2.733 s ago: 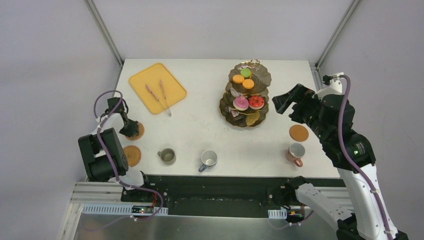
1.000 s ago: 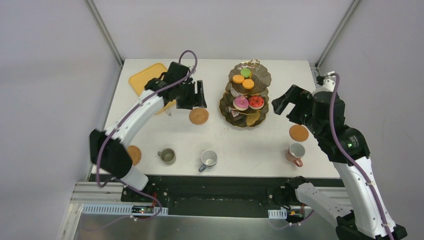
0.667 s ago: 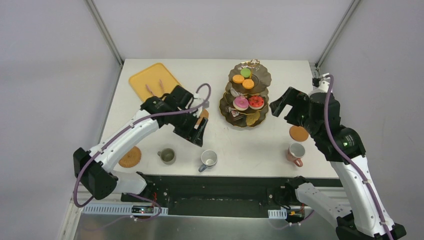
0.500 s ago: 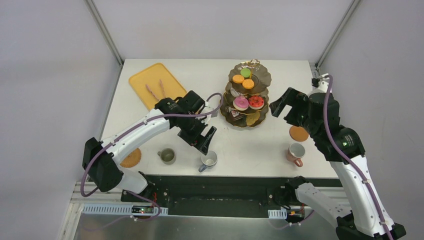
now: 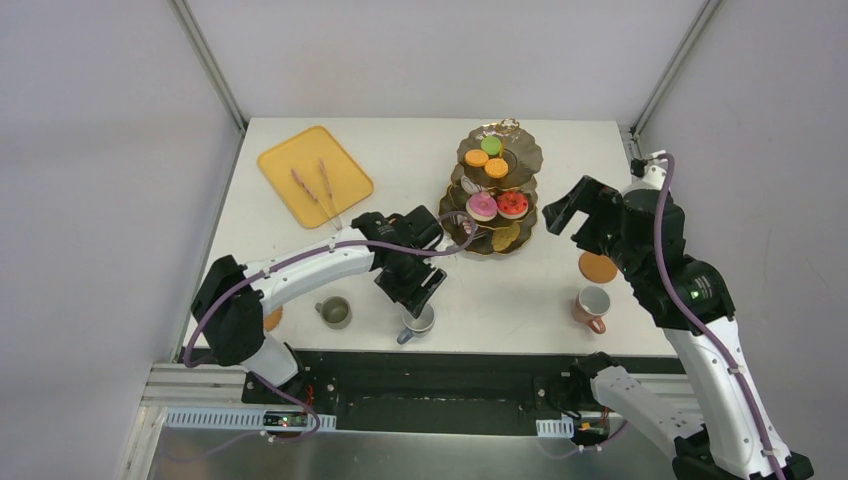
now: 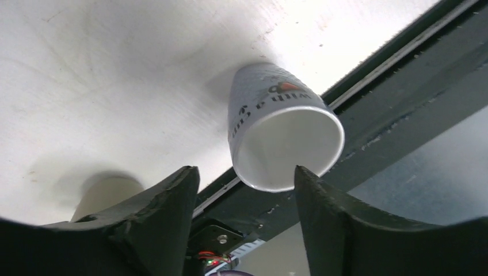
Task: Serve the afternoon tea
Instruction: Pick up the cup at the center of the board, then place the cup on the coaster, then move the coaster to the center of the board.
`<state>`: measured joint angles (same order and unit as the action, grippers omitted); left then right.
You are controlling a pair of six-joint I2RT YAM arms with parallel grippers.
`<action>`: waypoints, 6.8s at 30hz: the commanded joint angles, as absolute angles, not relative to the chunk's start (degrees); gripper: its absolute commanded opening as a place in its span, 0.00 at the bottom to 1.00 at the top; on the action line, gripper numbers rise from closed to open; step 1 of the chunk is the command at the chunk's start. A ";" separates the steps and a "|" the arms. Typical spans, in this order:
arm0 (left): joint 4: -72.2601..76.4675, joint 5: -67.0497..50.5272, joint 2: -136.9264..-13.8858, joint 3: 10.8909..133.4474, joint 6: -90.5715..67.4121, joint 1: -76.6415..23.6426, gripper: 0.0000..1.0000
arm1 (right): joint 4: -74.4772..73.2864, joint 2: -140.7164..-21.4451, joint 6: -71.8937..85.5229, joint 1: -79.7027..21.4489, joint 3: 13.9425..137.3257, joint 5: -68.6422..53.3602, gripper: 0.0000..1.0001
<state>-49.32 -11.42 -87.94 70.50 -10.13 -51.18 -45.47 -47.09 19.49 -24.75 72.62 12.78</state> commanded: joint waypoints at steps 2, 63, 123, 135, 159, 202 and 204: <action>-47.51 -2.71 -87.98 68.51 -13.20 -52.44 0.53 | -44.98 -46.07 20.62 -25.02 72.15 14.08 0.99; -42.23 11.16 -108.39 93.63 -24.96 -28.21 0.00 | -44.94 -47.22 23.71 -24.98 71.45 16.39 0.99; -38.03 21.23 -67.15 37.58 -48.45 24.39 0.00 | -48.00 -48.39 22.44 -25.01 73.39 9.61 0.99; -26.23 7.28 -72.41 30.37 -51.89 29.00 0.00 | -48.23 -48.71 21.98 -25.04 74.17 10.50 0.99; -21.06 -3.16 -84.67 41.42 -55.76 -4.43 0.00 | -46.41 -49.41 22.90 -24.97 72.95 11.04 0.99; -24.58 5.67 -103.09 69.89 -44.23 -44.81 0.00 | -49.24 -45.26 25.57 -24.96 71.01 14.71 0.99; -26.65 6.40 -100.30 70.94 -43.82 -44.75 0.02 | -48.78 -45.04 25.55 -25.02 70.54 14.52 0.99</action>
<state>-22.63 4.75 -104.73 68.34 -45.39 -44.10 -49.39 -45.74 25.47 -24.75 70.39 13.30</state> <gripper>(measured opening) 0.006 0.990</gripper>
